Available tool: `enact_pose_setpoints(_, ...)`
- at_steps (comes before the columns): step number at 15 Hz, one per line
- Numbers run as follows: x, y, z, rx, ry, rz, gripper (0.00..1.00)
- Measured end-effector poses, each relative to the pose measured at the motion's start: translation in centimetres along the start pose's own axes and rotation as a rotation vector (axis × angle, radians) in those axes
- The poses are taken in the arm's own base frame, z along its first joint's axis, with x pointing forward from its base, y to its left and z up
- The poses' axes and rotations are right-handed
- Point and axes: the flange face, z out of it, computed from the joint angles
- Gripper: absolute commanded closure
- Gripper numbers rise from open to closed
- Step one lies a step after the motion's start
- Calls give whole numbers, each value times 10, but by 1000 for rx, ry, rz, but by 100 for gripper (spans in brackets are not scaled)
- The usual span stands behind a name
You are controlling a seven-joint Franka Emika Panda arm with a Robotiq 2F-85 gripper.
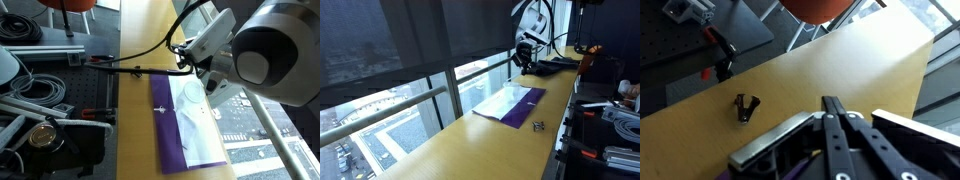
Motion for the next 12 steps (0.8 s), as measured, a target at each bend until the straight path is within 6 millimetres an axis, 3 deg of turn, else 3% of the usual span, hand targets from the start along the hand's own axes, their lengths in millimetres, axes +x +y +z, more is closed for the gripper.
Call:
enact_pose_setpoints(7,2,11,-29,167,-10,0,100)
enact_pose_setpoints(12,1,-20,-8,238,-57,-41,100)
